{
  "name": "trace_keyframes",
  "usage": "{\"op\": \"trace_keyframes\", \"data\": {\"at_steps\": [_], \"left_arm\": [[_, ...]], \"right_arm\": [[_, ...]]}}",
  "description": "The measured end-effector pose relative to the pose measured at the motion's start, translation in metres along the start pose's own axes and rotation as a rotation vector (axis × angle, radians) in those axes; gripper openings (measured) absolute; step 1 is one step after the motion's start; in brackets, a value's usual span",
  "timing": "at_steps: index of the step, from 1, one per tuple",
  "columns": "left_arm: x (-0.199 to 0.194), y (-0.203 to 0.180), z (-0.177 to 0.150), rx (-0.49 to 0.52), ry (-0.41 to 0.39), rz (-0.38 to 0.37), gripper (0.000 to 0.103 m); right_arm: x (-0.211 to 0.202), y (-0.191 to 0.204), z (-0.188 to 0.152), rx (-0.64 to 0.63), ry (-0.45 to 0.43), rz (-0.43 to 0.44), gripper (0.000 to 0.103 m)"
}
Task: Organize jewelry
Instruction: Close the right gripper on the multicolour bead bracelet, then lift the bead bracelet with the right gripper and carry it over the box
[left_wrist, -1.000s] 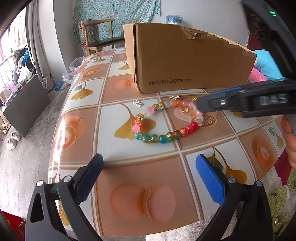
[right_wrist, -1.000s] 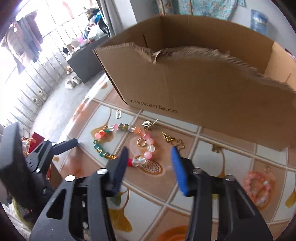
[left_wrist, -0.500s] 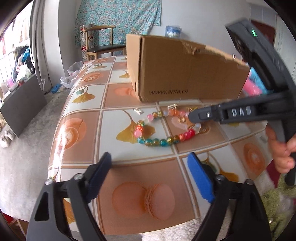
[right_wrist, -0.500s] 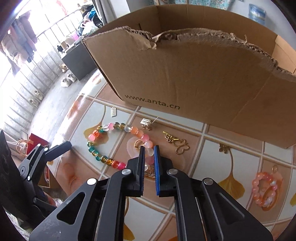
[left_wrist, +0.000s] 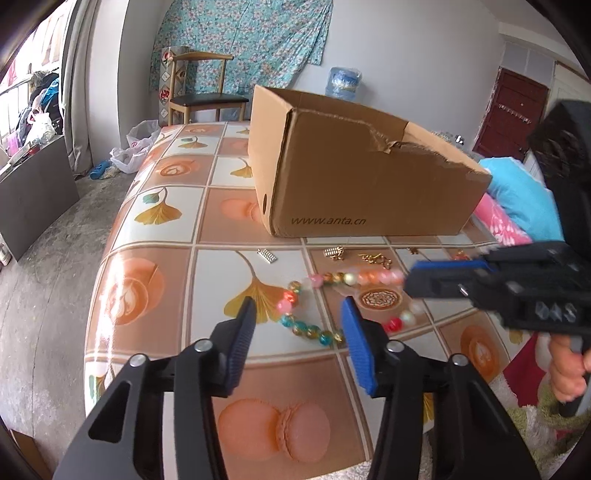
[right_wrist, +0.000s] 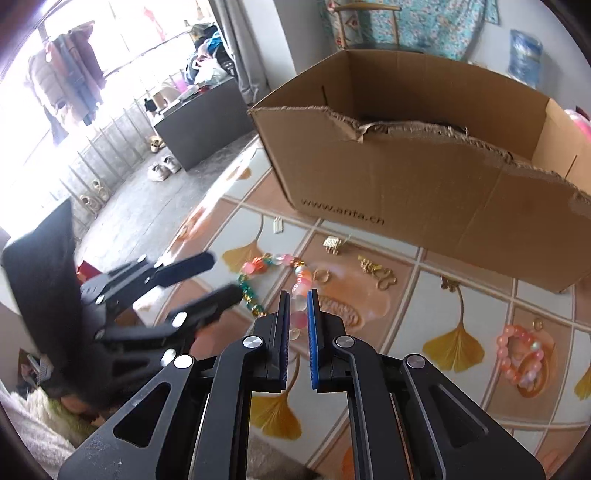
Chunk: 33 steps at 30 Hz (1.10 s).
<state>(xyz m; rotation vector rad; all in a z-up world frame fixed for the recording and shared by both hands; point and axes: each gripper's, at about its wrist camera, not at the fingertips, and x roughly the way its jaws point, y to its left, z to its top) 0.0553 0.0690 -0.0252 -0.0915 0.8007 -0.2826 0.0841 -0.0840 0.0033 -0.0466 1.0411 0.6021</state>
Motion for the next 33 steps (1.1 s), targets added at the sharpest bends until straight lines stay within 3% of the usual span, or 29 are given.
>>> {"op": "trace_keyframes", "data": {"at_steps": [8,17,33], "left_arm": [[0.016,-0.009,-0.002,0.017,0.085,0.000,0.032],[0.024,-0.027,-0.003,0.057,0.135,-0.023,0.010],[0.026,-0.041,-0.001,0.055,0.207,-0.035,0.011]], "right_arm": [[0.010,-0.013,-0.026,0.016,0.067,-0.045,0.007],[-0.003,-0.024,-0.026,0.004,0.024,-0.104,0.007],[-0.012,-0.043,-0.035,0.050,0.016,-0.060,0.017]]}}
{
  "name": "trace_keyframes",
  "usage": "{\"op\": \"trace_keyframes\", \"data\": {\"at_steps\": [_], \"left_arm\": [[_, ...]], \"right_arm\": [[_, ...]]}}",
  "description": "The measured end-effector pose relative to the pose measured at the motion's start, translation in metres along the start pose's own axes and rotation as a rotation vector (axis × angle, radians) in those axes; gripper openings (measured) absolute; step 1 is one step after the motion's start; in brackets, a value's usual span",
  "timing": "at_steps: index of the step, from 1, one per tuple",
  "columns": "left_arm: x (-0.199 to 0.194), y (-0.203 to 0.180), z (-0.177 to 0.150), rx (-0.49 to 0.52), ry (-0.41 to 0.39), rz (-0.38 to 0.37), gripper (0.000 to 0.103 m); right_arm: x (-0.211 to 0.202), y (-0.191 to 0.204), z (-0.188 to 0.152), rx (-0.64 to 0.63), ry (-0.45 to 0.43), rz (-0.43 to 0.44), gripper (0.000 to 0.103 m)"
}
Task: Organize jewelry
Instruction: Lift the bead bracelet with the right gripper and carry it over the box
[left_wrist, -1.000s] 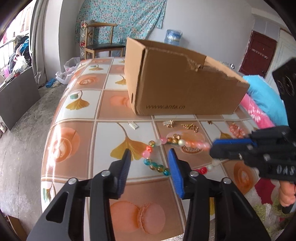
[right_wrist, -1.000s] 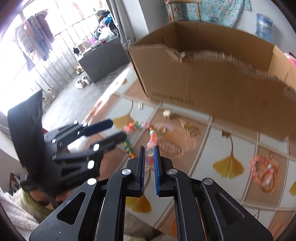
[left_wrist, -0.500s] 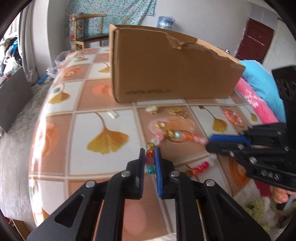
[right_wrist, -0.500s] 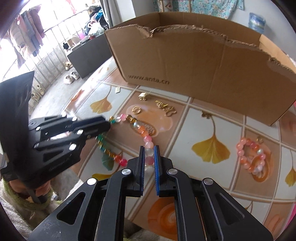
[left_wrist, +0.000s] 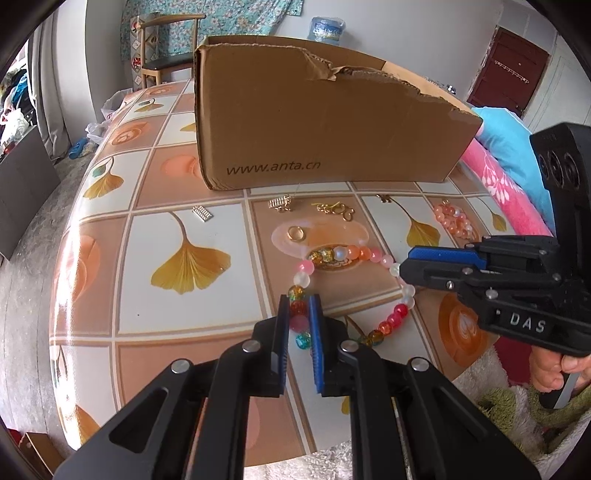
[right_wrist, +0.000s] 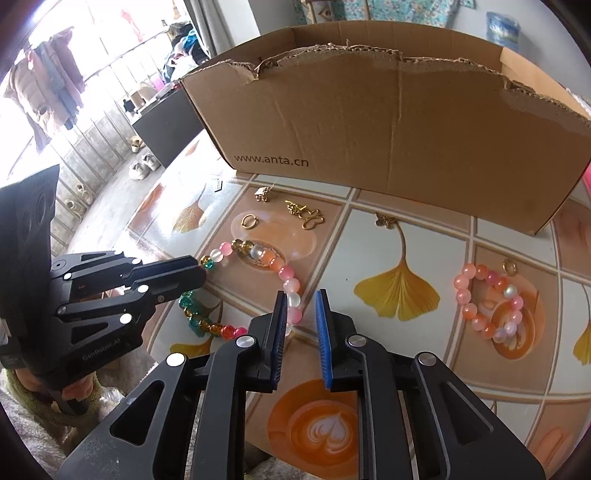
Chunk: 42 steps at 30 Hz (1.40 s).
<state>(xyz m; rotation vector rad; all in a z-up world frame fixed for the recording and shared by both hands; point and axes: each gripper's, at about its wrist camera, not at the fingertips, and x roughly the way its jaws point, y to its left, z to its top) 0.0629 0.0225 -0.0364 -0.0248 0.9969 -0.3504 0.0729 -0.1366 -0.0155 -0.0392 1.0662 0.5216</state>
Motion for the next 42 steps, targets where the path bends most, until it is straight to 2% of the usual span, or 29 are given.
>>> {"op": "trace_keyframes", "data": {"at_steps": [2,5,12,17,19,21,29,36,42], "left_arm": [[0.000,0.000,0.001,-0.001,0.007,-0.001,0.012],[0.000,0.000,0.003,-0.002,0.014,-0.008,0.023],[0.003,-0.002,0.004,0.033,-0.017,0.039,0.023],[0.007,-0.012,0.001,0.119,-0.052,0.118,0.023],[0.007,-0.016,-0.001,0.150,-0.063,0.140,0.023],[0.007,-0.017,-0.002,0.156,-0.073,0.132,0.011],[-0.002,-0.022,-0.003,0.163,-0.113,0.145,0.009],[-0.040,-0.038,0.007,0.208,-0.221,0.180,0.009],[-0.092,-0.050,0.048,0.290,-0.401,0.219,0.009]], "right_arm": [[0.003,0.004,0.001,-0.007,0.003,-0.003,0.017],[0.005,0.007,0.002,-0.024,0.007,-0.005,0.017],[0.010,0.020,0.002,-0.060,-0.008,-0.042,0.017],[0.011,0.023,0.001,-0.052,-0.025,-0.068,0.008],[0.012,0.022,0.000,-0.042,-0.031,-0.065,0.007],[0.012,0.023,-0.002,-0.043,-0.040,-0.071,0.007],[0.001,0.019,-0.001,-0.033,-0.105,-0.089,0.007],[-0.032,0.027,0.012,-0.062,-0.210,-0.101,0.007],[-0.084,0.033,0.046,-0.124,-0.364,-0.101,0.007]]}}
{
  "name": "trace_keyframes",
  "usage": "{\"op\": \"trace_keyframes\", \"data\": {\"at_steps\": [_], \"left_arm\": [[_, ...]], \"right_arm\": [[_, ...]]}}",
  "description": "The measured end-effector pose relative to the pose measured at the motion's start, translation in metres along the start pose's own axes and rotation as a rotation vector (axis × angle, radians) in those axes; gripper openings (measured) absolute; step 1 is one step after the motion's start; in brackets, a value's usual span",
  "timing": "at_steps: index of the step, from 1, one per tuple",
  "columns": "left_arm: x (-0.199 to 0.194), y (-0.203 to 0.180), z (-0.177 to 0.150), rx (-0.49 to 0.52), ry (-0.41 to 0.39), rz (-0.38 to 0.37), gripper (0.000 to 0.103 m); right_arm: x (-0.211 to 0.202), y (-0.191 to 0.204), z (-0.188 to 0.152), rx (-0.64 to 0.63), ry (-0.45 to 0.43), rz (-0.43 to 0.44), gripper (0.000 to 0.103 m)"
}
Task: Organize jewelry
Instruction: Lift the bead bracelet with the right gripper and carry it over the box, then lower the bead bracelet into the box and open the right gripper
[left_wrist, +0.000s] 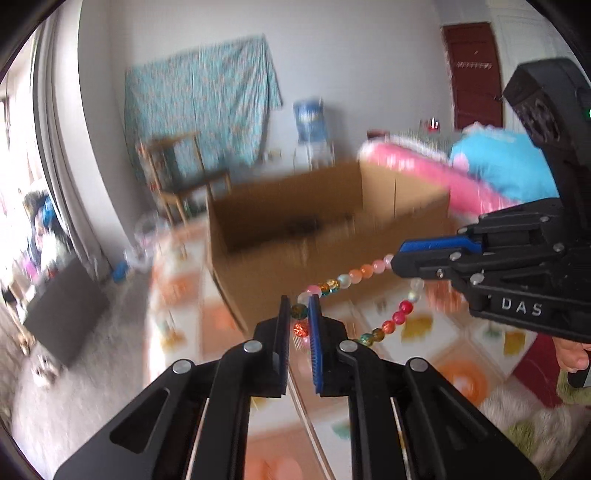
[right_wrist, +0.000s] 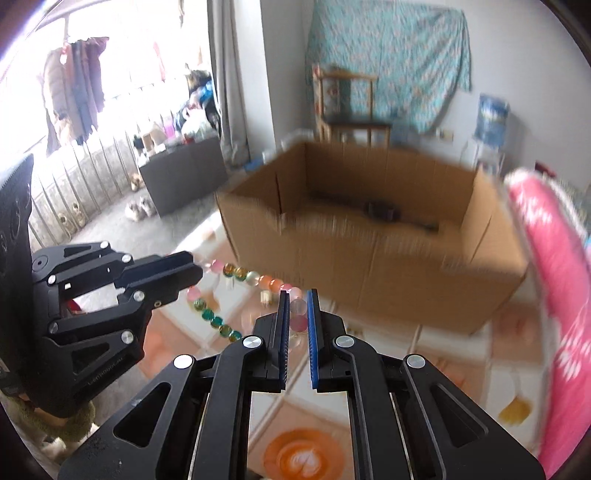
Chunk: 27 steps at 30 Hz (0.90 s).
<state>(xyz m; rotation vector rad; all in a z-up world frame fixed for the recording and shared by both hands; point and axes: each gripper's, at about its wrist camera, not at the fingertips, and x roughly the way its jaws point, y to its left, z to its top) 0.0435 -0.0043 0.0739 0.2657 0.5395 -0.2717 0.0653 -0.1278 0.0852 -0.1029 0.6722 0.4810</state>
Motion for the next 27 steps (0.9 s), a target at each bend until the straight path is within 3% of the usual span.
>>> {"op": "trace_keyframes", "data": {"at_steps": [5,8,11,15,21,27], "left_arm": [[-0.009,0.019,0.058,0.032,-0.128,0.006,0.009],[0.008,0.032,0.085,0.050,-0.138,-0.001,0.009],[0.048,0.047,0.106,0.035,-0.058,-0.051,0.009],[0.110,0.056,0.114,0.066,0.082,-0.068,0.009],[0.195,0.054,0.105,0.151,0.312,-0.080,0.009],[0.236,0.049,0.092,0.225,0.474,-0.076,0.010]], "right_arm": [[-0.013,-0.009,0.050,-0.054,-0.090,0.008,0.007],[0.004,-0.027,0.078,-0.068,-0.072,0.024,0.007],[0.041,-0.053,0.099,-0.050,0.023,0.062,0.007],[0.118,-0.091,0.116,0.029,0.241,0.137,0.007],[0.205,-0.112,0.113,0.101,0.496,0.201,0.007],[0.259,-0.109,0.101,0.111,0.689,0.216,0.007]]}}
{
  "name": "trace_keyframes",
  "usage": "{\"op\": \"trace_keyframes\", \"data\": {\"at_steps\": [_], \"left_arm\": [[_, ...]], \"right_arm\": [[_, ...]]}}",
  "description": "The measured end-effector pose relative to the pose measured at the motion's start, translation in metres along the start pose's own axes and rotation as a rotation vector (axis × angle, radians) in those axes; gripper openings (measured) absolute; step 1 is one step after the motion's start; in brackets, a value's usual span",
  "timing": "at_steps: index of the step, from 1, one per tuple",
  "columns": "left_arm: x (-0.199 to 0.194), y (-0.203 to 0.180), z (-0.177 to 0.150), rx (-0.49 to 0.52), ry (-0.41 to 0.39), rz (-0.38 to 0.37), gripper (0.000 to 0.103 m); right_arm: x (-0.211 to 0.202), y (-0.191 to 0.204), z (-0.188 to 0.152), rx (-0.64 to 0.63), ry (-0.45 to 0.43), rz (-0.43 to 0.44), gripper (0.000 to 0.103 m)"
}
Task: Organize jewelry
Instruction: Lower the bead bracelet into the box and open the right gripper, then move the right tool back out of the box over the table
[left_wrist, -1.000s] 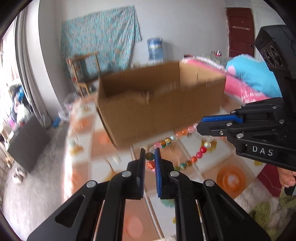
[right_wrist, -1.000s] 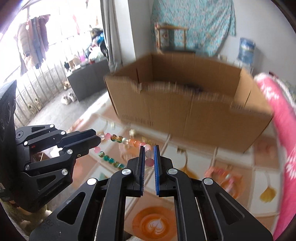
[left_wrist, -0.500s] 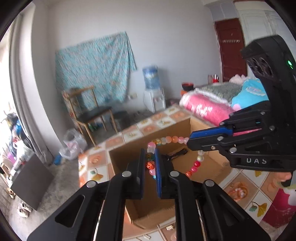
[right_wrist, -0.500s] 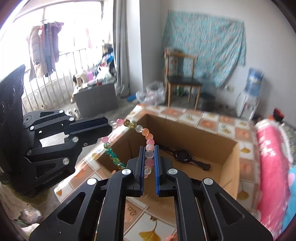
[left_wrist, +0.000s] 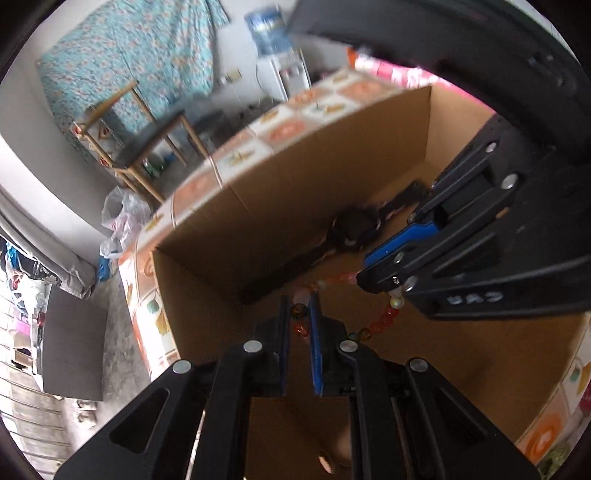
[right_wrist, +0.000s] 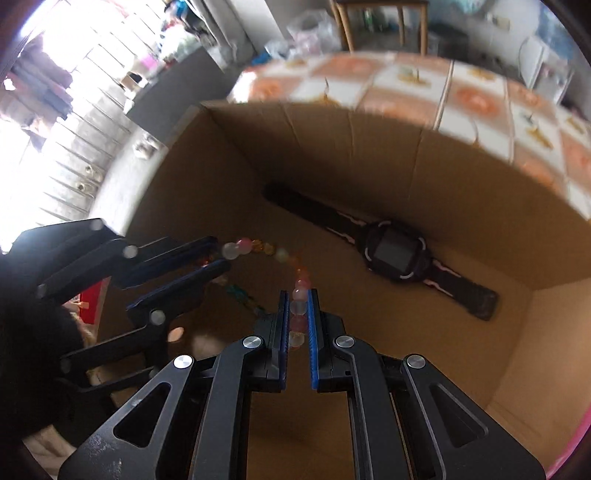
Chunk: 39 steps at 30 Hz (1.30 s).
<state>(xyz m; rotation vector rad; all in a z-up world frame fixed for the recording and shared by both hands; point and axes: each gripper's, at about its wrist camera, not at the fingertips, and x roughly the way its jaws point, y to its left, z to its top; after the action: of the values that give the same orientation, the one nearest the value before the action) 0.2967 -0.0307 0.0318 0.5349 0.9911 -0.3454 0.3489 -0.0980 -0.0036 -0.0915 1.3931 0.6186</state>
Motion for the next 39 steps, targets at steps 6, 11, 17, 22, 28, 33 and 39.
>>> {"op": "trace_keyframes", "data": {"at_steps": [6,11,17,22,28,33,39], "left_arm": [[0.012,0.006,-0.003,0.005,0.060,0.001,0.010],[-0.004,0.014,-0.004,-0.057,0.030,-0.040,0.014],[-0.064,0.030,-0.016,-0.155,-0.121,-0.058,0.040],[-0.137,0.038,-0.059,-0.259,-0.269,-0.062,0.077],[-0.186,0.020,-0.128,-0.358,-0.368,-0.085,0.097],[-0.153,-0.021,-0.179,-0.412,-0.300,-0.066,0.097],[-0.079,-0.069,-0.216,-0.419,-0.127,-0.051,0.097]], "right_arm": [[0.013,-0.002,0.006,0.015,0.023,-0.019,0.012],[-0.009,-0.004,0.000,0.029,-0.052,-0.006,0.023],[-0.088,0.008,-0.038,0.003,-0.263,-0.040,0.051],[-0.166,0.024,-0.115,-0.050,-0.503,-0.019,0.054],[-0.187,0.042,-0.212,-0.071,-0.656,-0.036,0.068],[-0.133,0.066,-0.265,-0.019,-0.627,-0.150,0.083],[-0.021,0.082,-0.282,0.053,-0.405,-0.212,0.084]]}}
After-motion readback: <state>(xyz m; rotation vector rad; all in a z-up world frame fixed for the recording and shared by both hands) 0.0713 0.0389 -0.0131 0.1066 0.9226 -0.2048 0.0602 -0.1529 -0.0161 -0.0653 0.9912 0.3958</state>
